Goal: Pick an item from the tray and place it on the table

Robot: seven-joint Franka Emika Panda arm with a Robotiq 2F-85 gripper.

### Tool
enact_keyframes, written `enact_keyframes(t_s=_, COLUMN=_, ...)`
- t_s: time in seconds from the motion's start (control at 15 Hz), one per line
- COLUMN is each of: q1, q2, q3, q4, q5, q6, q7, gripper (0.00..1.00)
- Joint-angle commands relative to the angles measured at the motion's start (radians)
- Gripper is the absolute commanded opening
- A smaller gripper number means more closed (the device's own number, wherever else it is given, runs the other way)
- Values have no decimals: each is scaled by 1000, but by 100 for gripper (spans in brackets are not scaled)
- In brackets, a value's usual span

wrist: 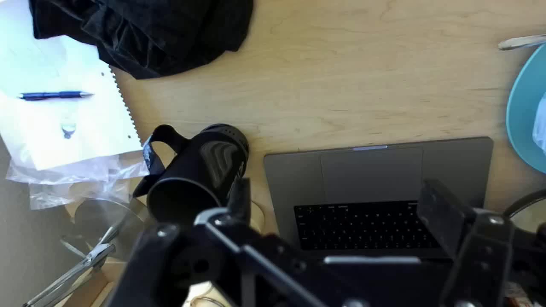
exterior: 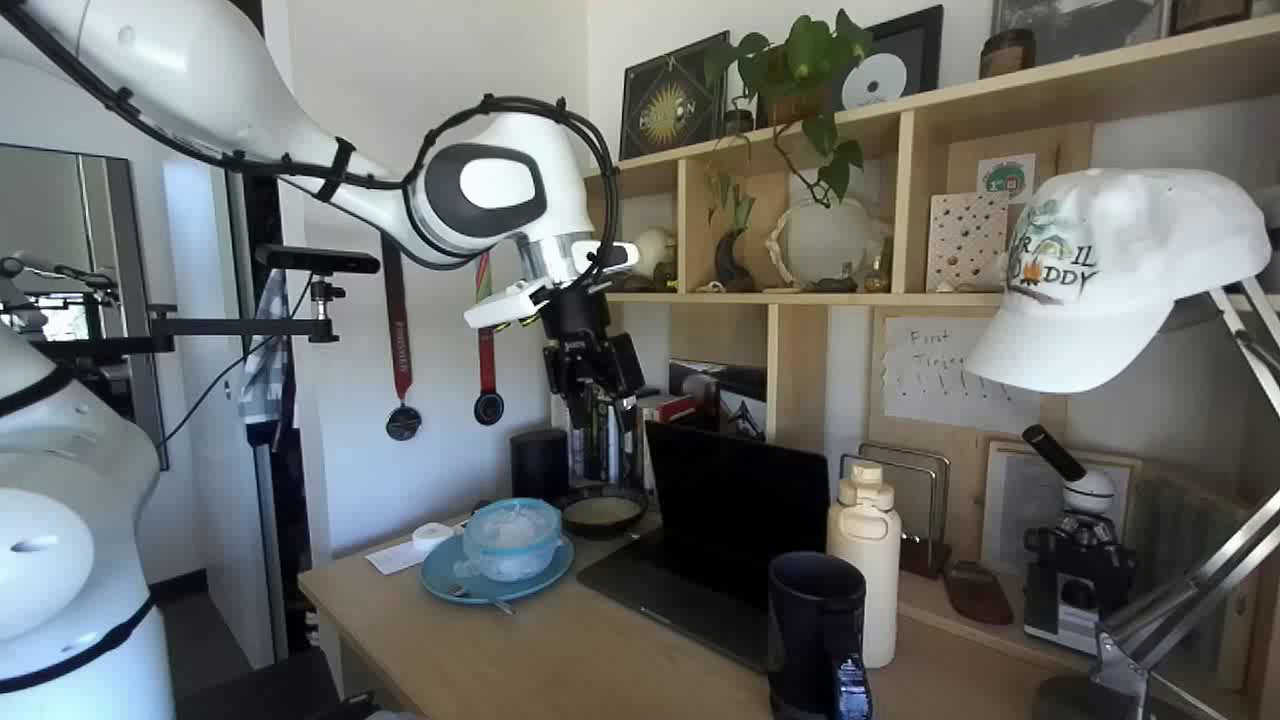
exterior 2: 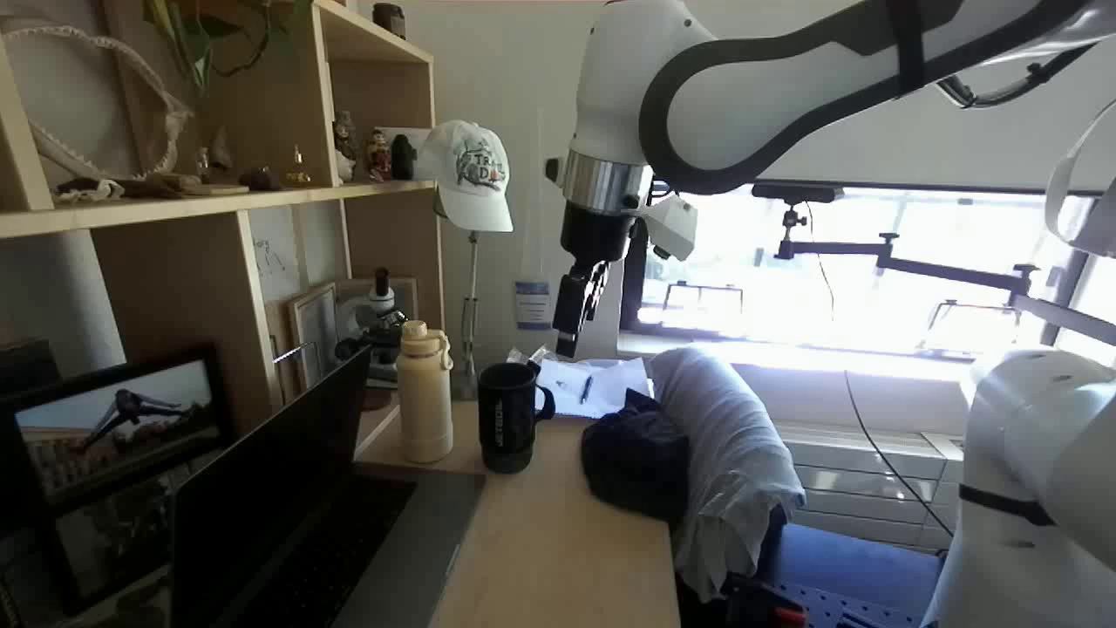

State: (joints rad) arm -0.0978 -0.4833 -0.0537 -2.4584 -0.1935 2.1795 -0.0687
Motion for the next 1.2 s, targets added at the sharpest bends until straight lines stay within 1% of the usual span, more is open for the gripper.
enact_keyframes(t_s=0.0, q1=4, q2=0, q3=-3, q4=2, q5=-1, q6=-3, q7=1, gripper=100)
enact_keyframes(t_s=0.13, q1=5, q2=14, q3=-10, q4=5, q5=2, q6=8, q7=-10, gripper=100)
enact_keyframes(t_s=0.27, q1=15, q2=60, q3=-26, q4=25, q5=13, q6=42, q7=-46, gripper=100)
enact_keyframes(t_s=0.33, q1=27, q2=90, q3=-40, q4=34, q5=26, q6=85, q7=-79, gripper=100)
enact_keyframes(t_s=0.47, q1=58, q2=173, q3=-67, q4=72, q5=64, q6=160, q7=-174, gripper=100)
enact_keyframes(t_s=0.6, q1=101, q2=270, q3=-100, q4=112, q5=130, q6=270, q7=-318, gripper=100)
enact_keyframes(t_s=0.67, q1=121, q2=328, q3=-112, q4=138, q5=173, q6=315, q7=-392, gripper=100)
enact_keyframes(t_s=0.73, q1=145, q2=380, q3=-123, q4=167, q5=240, q6=356, q7=-477, gripper=100)
enact_keyframes(t_s=0.8, q1=165, q2=431, q3=-124, q4=203, q5=316, q6=372, q7=-564, gripper=100)
enact_keyframes(t_s=0.87, q1=202, q2=479, q3=-137, q4=242, q5=392, q6=375, q7=-647, gripper=100)
enact_keyframes(t_s=0.93, q1=178, q2=524, q3=-92, q4=286, q5=479, q6=357, q7=-731, gripper=100)
enact_keyframes(t_s=1.0, q1=170, q2=571, q3=-67, q4=341, q5=575, q6=315, q7=-815, gripper=100)
enact_keyframes(t_s=1.13, q1=129, q2=649, q3=-1, q4=439, q5=699, q6=233, q7=-940, gripper=100)
